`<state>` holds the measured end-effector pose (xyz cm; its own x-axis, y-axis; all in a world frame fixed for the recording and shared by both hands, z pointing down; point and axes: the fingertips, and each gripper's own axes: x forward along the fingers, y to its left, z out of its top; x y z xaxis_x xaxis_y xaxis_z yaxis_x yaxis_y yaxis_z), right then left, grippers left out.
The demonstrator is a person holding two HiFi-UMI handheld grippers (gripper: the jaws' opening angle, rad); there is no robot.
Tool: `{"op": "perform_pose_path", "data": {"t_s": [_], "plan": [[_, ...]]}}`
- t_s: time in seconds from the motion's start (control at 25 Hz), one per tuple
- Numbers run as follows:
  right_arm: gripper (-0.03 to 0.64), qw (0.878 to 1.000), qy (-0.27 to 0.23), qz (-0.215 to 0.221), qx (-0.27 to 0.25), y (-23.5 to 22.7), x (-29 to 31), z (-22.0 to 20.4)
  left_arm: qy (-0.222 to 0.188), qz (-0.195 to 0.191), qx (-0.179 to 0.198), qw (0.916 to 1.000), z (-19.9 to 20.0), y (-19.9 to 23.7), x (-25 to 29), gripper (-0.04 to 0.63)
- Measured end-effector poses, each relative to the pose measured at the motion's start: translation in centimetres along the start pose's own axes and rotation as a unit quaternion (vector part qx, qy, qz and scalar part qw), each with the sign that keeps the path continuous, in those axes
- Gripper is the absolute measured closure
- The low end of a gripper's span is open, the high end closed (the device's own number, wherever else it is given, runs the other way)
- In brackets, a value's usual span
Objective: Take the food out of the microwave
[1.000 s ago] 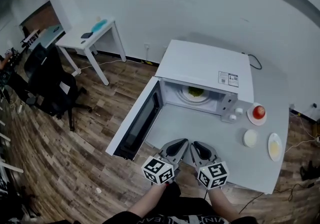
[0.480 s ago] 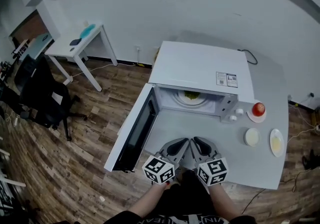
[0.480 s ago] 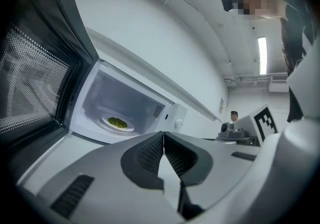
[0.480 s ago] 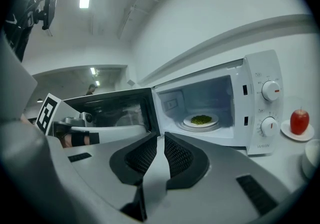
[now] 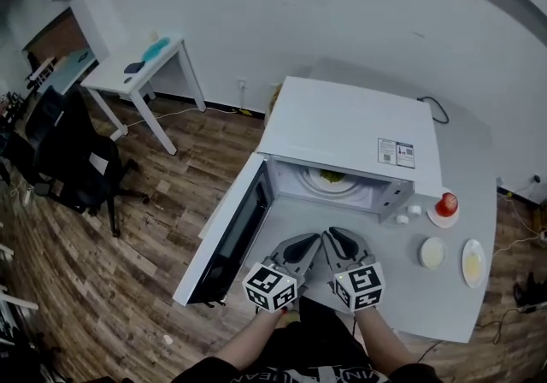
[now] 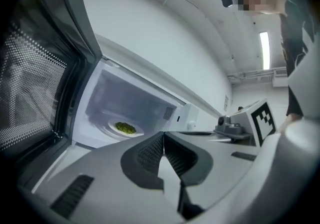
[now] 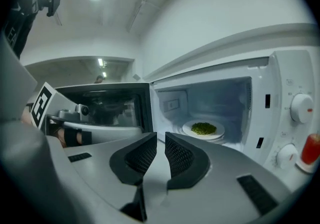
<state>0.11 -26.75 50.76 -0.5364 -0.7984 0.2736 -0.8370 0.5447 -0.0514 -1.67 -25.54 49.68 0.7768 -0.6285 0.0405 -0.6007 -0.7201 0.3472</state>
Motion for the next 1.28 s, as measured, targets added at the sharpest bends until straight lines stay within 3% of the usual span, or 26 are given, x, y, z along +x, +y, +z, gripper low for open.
{"op": "perform_pose_path", "data": {"t_s": [0.32, 0.56, 0.88, 1.28], "plan": [[0.557, 0.993, 0.048, -0.019, -0.104, -2.3, 3.4, -0.7, 0.002, 0.018, 0.002, 0.9998, 0.0, 2.4, 2.1, 0.584], [0.557, 0.985, 0.074, -0.046, -0.149, -4.7, 5.5, -1.3, -0.003, 0.030, -0.001, 0.9995, 0.2, 4.2, 3.3, 0.584], [0.557, 0.950, 0.122, -0.063, -0.280, -7.1, 8.6, -2.0, -0.006, 0.057, 0.002, 0.9983, -0.2, 6.1, 3.8, 0.584], [0.555, 0.917, 0.175, -0.056, -0.355, -8.3, 11.3, -3.2, -0.018, 0.073, -0.005, 0.9971, -0.3, 7.1, 3.8, 0.584]]}}
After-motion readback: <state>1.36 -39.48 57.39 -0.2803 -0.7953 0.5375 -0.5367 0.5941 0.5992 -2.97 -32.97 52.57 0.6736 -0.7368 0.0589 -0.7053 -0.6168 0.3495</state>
